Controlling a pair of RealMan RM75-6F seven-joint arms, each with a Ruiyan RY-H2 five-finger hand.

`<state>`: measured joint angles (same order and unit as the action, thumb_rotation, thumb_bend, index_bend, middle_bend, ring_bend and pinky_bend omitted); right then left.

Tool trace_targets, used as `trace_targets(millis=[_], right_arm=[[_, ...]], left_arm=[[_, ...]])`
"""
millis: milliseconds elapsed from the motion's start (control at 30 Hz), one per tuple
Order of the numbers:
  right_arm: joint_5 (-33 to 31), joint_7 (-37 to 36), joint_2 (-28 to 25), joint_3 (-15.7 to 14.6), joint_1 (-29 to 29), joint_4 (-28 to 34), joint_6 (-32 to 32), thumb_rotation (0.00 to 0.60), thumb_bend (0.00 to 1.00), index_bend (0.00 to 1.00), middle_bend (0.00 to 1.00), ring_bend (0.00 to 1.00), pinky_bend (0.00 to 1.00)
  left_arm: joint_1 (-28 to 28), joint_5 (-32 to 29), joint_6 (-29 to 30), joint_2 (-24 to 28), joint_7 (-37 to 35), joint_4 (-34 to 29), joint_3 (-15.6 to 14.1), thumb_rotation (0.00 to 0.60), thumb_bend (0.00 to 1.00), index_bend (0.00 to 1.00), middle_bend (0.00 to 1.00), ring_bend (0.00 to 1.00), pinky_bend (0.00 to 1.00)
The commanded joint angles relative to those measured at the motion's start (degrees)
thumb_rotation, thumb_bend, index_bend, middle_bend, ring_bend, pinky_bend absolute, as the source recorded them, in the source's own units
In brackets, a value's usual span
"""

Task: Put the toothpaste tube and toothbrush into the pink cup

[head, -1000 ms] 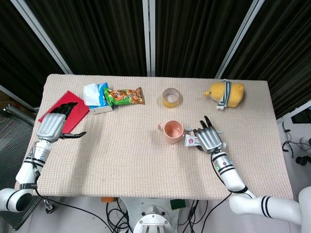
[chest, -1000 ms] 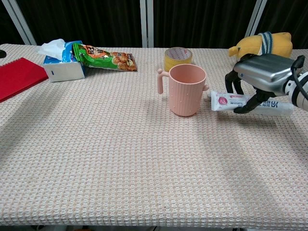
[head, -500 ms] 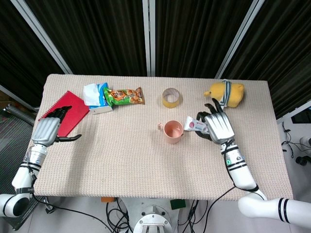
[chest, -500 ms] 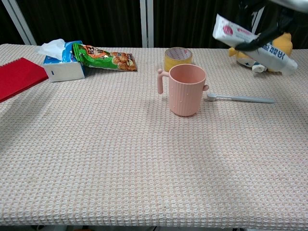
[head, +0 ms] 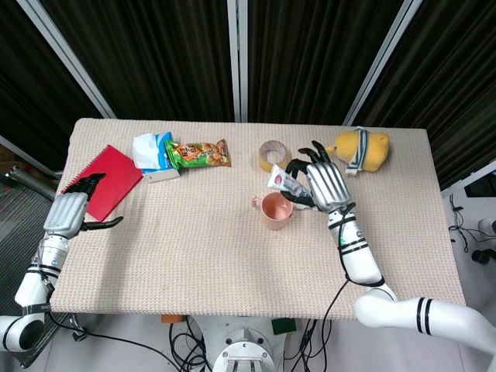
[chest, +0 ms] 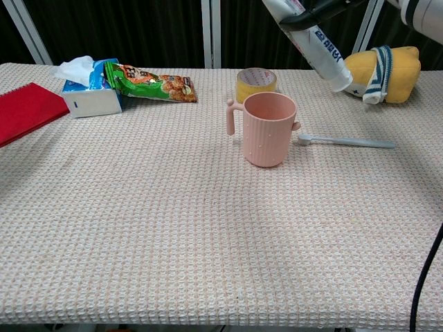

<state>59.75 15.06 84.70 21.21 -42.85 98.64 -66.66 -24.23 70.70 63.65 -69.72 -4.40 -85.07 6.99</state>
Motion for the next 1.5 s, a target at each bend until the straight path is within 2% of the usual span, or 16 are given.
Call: trace_targets(millis=[33, 500, 800, 1033, 1500], right_arm=[[2.22, -3.75, 3.46, -0.2, -0.35, -3.42, -1.28, 0.6, 0.58, 0.64, 0.64, 0.17, 0.0], [11.68, -18.98, 13.41, -1.06, -0.27, -15.88, -5.22, 0.6, 0.58, 0.64, 0.64, 0.17, 0.0], [13.73, -26.48, 18.46, -0.81, -0.97, -23.28, -5.12, 0.6, 0.56, 0.64, 0.63, 0.17, 0.0], [14.24, -34.2, 19.96, -1.17, -0.46, -26.02, -3.31, 0.6, 0.57, 0.64, 0.63, 0.17, 0.0], [18.75, -39.88, 22.46, -4.16, 0.14, -34.75, -3.6, 0.6, 0.61, 0.64, 0.63, 0.17, 0.0]], left_arm=[[0.17, 0.33, 0.21, -0.63, -0.14, 0.81, -0.06, 0.257, 0.04, 0.08, 0.08, 0.09, 0.2], [1.15, 1.82, 1.54, -2.39, -1.64, 3.87, 0.01, 0.257, 0.04, 0.08, 0.08, 0.09, 0.2], [1.67, 2.61, 2.29, -3.11, -2.13, 5.3, 0.07, 0.255, 0.04, 0.08, 0.08, 0.09, 0.2], [1.98, 3.21, 2.3, -3.51, -3.41, 6.15, -0.01, 0.256, 0.04, 0.08, 0.08, 0.09, 0.2], [2.87, 3.71, 1.44, -3.55, -5.31, 7.45, -0.74, 0.247, 0.04, 0.08, 0.08, 0.09, 0.2]])
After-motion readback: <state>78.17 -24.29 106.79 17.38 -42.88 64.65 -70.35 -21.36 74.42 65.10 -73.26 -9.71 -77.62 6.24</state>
